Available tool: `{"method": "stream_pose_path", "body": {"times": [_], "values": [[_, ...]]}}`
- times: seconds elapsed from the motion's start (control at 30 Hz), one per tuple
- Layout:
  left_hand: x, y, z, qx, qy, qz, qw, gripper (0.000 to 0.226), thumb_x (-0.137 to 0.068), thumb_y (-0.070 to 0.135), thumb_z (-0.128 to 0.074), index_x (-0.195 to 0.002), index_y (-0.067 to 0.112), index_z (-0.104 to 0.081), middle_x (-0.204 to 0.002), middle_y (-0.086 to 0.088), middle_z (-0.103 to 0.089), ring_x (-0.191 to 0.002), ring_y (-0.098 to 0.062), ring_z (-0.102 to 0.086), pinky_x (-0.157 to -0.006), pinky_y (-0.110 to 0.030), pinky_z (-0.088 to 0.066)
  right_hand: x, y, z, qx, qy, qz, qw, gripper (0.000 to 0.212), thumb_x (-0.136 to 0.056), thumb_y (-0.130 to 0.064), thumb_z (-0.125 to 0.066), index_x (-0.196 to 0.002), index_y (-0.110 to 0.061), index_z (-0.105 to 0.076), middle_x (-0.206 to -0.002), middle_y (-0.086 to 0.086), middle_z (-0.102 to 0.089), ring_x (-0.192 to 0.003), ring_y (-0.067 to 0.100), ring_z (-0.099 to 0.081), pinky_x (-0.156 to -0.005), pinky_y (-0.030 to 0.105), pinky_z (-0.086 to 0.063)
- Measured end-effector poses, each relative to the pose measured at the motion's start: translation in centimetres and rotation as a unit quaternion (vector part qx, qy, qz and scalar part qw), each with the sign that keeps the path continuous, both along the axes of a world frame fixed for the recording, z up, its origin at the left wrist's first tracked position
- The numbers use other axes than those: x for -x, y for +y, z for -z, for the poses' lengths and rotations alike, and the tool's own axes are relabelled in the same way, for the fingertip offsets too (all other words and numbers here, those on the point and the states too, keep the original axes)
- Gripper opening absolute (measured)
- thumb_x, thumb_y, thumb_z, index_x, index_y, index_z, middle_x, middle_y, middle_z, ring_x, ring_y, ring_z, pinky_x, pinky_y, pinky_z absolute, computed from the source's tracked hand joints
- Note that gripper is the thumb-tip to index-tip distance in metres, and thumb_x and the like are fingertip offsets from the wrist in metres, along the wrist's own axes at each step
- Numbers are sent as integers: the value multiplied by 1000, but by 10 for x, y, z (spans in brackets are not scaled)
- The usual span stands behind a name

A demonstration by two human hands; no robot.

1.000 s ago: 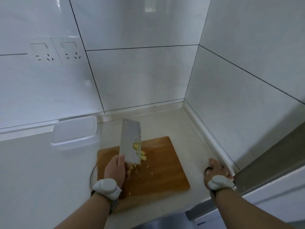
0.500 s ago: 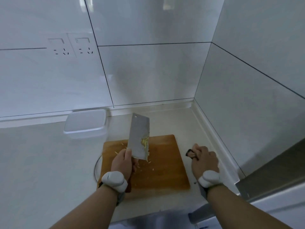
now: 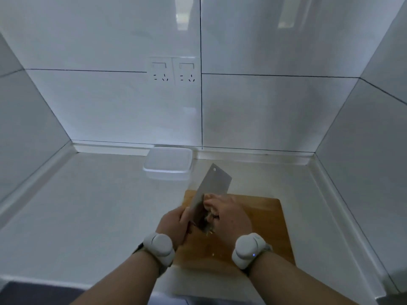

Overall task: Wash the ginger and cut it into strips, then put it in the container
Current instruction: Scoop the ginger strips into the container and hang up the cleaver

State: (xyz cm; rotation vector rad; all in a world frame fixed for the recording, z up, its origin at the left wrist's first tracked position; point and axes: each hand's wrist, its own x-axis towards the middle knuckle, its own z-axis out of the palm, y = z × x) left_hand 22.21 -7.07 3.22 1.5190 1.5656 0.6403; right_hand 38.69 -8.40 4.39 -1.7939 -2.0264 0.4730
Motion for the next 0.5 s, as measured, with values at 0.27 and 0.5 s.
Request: {"method": "stream_pose_path", "body": {"times": [0.27, 0.5], "values": [[30, -2, 13, 18, -24, -74, 997, 35, -99, 21, -38, -79, -3, -55, -59, -10, -59, -42, -20, -48, -43, -30, -44, 8, -3, 15, 26, -47, 35, 998, 40, -99, -12, -45, -134, -28, -53, -140, -6, -49, -131, 22, -34, -102, 30, -39], [23, 8, 12, -20, -4, -44, 999, 36, -99, 25, -39, -75, 5, -57, -63, -11, -62, -50, -23, -52, -55, -41, -50, 46, -7, 13, -88, -43, -76, 992, 34, -84, -12, -70, -116, -22, -67, -124, -3, -64, -105, 25, -55, -86, 34, -53]]}}
